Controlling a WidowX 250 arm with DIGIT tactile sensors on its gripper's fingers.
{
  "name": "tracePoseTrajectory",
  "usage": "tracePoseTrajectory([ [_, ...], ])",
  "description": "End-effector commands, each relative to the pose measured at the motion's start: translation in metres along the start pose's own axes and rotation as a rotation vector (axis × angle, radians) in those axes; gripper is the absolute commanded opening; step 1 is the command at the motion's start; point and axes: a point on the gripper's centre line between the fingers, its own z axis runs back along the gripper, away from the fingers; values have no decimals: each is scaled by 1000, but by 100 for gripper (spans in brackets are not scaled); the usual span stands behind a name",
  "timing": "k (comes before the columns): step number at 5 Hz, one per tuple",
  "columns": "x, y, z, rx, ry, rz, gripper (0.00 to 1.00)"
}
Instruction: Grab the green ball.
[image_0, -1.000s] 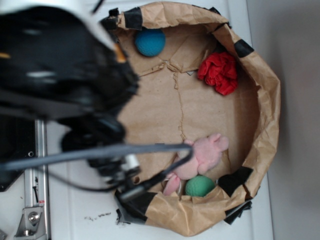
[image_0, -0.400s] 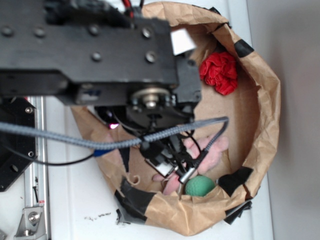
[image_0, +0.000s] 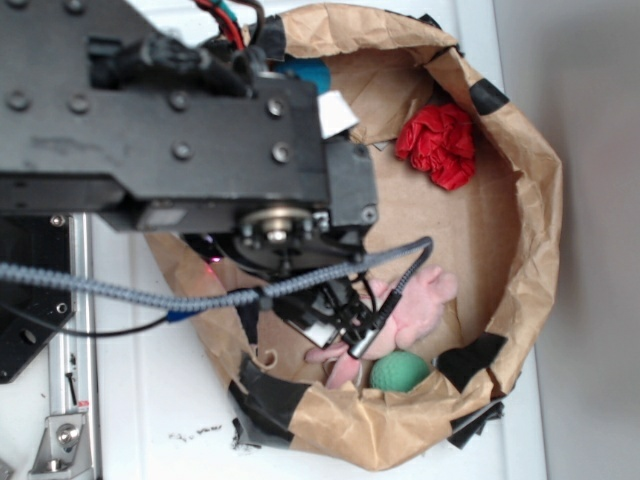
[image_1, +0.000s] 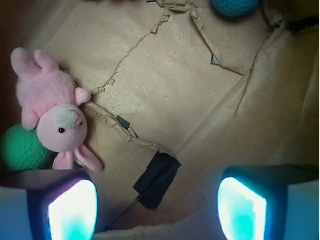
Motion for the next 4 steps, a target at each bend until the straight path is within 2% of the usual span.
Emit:
tracePoseTrajectory([
  [1,-1,4,7,-33,-27,0,100],
  [2,6,-21,-7,-45,22,121,100],
  [3,27,-52,-10,-88,38,314,100],
  [4,34,-64,-27,-100,21,447,100],
])
